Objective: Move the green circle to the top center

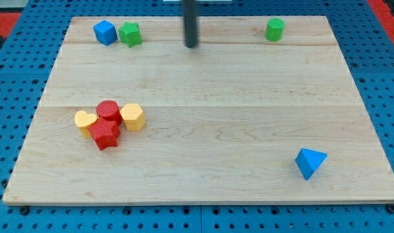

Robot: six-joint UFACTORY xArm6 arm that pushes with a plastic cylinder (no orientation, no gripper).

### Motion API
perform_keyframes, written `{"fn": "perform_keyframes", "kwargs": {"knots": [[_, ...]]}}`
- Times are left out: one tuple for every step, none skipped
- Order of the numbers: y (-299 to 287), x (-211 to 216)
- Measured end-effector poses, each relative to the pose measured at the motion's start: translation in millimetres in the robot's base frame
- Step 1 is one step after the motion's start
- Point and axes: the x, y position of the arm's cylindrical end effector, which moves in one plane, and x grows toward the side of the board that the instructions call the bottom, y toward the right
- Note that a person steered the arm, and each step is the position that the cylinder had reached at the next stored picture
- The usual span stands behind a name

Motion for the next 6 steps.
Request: {"fn": "perform_keyframes", "kwargs": {"knots": [[128, 10], [169, -32], [137, -72], [49, -82], [38, -83], [54, -111]]}}
